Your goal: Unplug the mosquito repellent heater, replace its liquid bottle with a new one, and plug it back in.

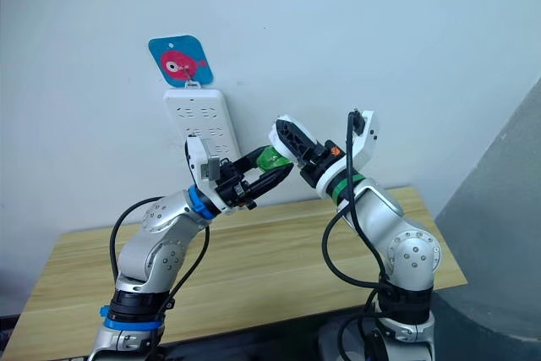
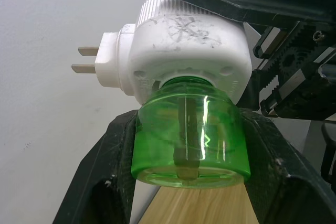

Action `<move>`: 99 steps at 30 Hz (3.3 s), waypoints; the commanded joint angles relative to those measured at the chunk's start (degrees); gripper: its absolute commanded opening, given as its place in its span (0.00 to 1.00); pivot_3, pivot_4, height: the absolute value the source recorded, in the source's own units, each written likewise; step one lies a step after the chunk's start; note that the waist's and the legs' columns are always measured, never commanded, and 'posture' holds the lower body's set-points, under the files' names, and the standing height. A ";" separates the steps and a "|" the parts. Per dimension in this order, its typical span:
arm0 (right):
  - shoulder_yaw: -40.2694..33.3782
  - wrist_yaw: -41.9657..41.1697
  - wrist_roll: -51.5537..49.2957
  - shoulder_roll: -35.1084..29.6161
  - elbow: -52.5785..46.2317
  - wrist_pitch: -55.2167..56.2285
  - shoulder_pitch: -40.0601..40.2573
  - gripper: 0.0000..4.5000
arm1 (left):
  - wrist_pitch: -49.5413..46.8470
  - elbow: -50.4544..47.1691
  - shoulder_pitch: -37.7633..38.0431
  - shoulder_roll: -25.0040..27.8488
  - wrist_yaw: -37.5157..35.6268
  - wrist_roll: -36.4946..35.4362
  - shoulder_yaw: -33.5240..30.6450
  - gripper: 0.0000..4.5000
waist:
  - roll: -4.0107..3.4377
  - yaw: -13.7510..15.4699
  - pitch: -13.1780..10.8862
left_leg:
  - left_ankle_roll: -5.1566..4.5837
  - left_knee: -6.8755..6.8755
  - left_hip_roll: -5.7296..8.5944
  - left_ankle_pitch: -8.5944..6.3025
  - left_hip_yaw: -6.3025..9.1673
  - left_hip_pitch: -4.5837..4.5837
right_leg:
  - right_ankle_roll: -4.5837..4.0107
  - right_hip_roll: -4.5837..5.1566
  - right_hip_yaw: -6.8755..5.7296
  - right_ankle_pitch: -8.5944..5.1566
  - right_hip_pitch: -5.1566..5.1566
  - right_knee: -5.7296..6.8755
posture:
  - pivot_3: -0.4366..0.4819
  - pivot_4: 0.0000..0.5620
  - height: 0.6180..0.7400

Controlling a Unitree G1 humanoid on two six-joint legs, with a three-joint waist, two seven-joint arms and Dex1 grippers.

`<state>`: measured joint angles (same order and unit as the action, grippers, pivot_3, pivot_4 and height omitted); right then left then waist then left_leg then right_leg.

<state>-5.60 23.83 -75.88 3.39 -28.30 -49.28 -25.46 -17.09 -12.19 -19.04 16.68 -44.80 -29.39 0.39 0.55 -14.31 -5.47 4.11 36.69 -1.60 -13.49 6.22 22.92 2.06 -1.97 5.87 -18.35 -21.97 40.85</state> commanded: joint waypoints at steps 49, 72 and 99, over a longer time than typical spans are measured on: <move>14.58 -20.41 -37.12 -49.21 13.23 -14.56 -3.85 1.00 | 30.06 10.77 0.90 12.75 -28.28 9.67 6.63 0.51 | -0.04 1.62 -0.64 | -0.07 -0.07 -0.07 -0.04 -0.63 0.01 | 0.19 -0.24 0.91 0.05 0.20 -0.90 | 0.24 0.14 0.94; 14.94 -21.70 -37.12 -40.26 18.54 -16.41 -5.66 0.67 | 30.39 10.23 0.06 12.69 -27.56 9.71 6.62 0.51 | -0.05 1.87 -0.65 | -0.08 -0.07 -0.08 -0.05 -0.63 0.00 | 0.21 -0.26 0.93 0.05 0.20 -0.89 | 0.26 0.11 0.94; 12.77 -30.11 -32.14 -41.11 16.40 -18.13 -9.52 0.67 | -10.52 7.61 -8.36 25.72 -34.16 -2.13 9.22 0.79 | -0.12 1.73 -0.73 | -0.08 -0.53 -0.12 -0.05 -0.68 0.02 | 0.16 -0.36 1.04 0.01 -0.06 -0.91 | 0.25 0.11 0.94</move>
<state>9.78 -4.23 -104.57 -37.62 -9.95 -68.00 -34.55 -31.48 -4.96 -28.23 41.95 -78.85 -33.88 10.80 0.42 -12.58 -6.20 4.03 36.14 -1.72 -13.54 5.51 22.92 2.23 -2.33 6.94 -18.34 -22.04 39.94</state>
